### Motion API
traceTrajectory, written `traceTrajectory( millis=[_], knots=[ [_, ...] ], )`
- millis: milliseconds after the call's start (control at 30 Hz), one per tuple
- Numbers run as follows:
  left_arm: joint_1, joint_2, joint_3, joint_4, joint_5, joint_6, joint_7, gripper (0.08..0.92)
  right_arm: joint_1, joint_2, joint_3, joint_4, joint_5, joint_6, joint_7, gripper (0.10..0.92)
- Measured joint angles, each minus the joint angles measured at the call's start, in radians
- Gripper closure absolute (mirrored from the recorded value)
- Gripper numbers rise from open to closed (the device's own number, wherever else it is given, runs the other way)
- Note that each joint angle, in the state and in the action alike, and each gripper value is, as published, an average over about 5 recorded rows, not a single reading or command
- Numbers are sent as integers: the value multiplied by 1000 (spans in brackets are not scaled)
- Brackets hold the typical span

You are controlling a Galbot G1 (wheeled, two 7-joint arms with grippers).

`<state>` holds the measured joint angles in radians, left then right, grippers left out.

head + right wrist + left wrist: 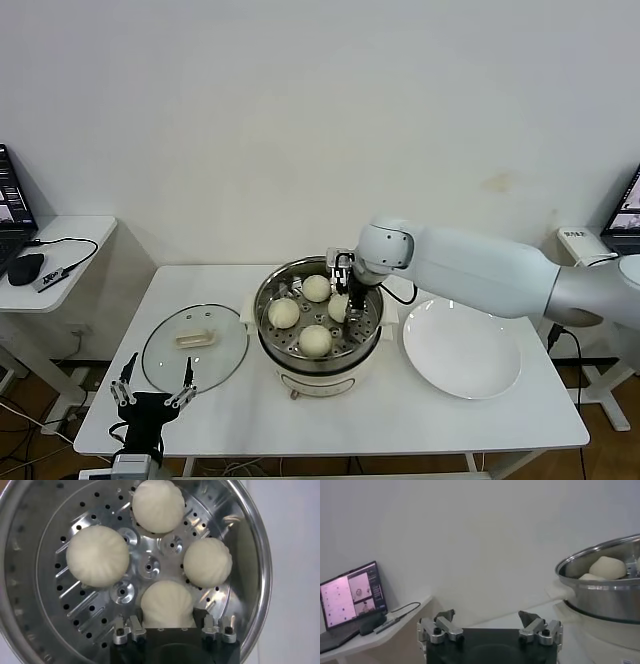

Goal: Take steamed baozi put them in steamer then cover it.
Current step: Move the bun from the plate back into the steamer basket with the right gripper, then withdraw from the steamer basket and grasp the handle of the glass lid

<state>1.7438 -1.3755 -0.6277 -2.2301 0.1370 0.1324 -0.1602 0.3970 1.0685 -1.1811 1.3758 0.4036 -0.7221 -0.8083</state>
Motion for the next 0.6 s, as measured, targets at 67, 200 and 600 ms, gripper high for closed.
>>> traceTrajectory(
  millis=[67, 200, 600],
  knots=[
    [1, 0, 1, -2, 0, 0, 0, 177, 1, -7, 6, 6, -4, -1, 2, 236],
    [1, -1, 2, -4, 0, 0, 0, 177, 1, -27, 24, 23, -11, -2, 12, 205],
    [-7, 8, 2, 4, -8, 0, 0, 177, -100, -175, 177, 167, 25, 21, 192, 203]
  ],
)
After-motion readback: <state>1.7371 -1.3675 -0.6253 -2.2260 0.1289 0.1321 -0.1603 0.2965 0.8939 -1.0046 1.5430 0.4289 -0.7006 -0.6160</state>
